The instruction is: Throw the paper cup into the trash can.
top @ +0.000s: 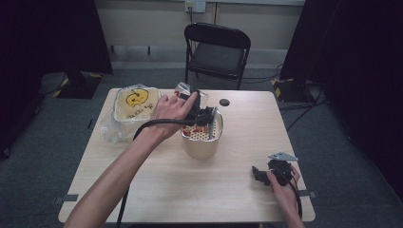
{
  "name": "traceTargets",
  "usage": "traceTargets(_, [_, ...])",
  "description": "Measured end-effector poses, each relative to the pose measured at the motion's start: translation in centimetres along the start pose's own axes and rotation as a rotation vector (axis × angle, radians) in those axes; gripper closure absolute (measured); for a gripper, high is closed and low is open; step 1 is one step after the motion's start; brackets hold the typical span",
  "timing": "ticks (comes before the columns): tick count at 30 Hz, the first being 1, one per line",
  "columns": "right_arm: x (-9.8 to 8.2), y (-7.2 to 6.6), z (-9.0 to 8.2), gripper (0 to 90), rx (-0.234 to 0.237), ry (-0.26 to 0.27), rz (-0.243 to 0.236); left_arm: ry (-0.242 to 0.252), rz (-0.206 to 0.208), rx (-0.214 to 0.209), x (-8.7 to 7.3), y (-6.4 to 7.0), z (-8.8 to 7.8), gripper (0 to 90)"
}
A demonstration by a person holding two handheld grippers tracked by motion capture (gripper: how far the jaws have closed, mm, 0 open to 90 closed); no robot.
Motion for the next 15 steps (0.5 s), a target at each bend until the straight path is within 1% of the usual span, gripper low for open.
traceTargets(1, [0.0,0.0,0.0,7.8,0.000,0.000,0.000,0.042,-0.119,-0.095,-0.4,-0.2,0.2,44.5])
traceTargets(2, [0.0,0.0,0.0,7.8,0.000,0.000,0.000,0.042,-0.119,-0.095,-0.4,-0.2,0.2,44.5])
traceTargets(3, [0.0,0.0,0.0,7.8,0.001,0.000,0.001,0.065,-0.204,-0.174,-0.7,-0.4,0.2,44.6])
traceTargets(4, [0.0,0.0,0.0,7.8,0.001,0.000,0.001,0.126,-0.377,-0.266,-1.5,-1.0,0.3,44.6])
traceTargets(5, [0.0,0.0,0.0,7.8,0.001,0.000,0.000,0.150,-0.479,-0.328,-2.1,-1.4,0.4,44.6])
traceTargets(6, [0.0,0.0,0.0,7.8,0.001,0.000,0.000,0.150,-0.479,-0.328,-2.1,-1.4,0.4,44.6])
traceTargets(7, [0.0,0.0,0.0,7.8,0.001,-0.001,0.000,0.240,-0.714,-0.439,-3.6,-2.2,0.7,44.6])
traceTargets(8, [0.0,0.0,0.0,7.8,0.001,-0.001,0.000,0.240,-0.714,-0.439,-3.6,-2.2,0.7,44.5])
traceTargets(9, [0.0,0.0,0.0,7.8,0.000,0.000,0.001,0.283,-0.830,-0.493,-4.5,-2.7,0.9,44.5])
traceTargets(10, [0.0,0.0,0.0,7.8,-0.001,-0.001,0.001,0.316,-0.894,-0.518,-5.0,-3.0,1.0,44.5])
traceTargets(12, [0.0,0.0,0.0,7.8,0.000,-0.001,0.001,0.373,-1.045,-0.602,-6.3,-3.5,1.1,44.3])
traceTargets(13, [0.0,0.0,0.0,7.8,-0.001,0.000,0.001,0.434,-1.151,-0.648,-7.2,-3.7,1.2,44.0])
traceTargets(14, [0.0,0.0,0.0,7.8,-0.001,0.000,0.001,0.434,-1.151,-0.648,-7.2,-3.7,1.2,44.0])
traceTargets(15, [0.0,0.0,0.0,7.8,0.000,0.000,0.000,0.464,-1.214,-0.687,-8.0,-3.7,1.2,44.0])
Point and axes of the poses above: each handheld gripper's, and its own axes: z roughly forward along the jaws, x roughly out of its top, y roughly to its right, the point moved 1 cm from there along z, roughly forward along the jaws, and after that the axes turned 3 degrees about -y, right-handed, at the moved point
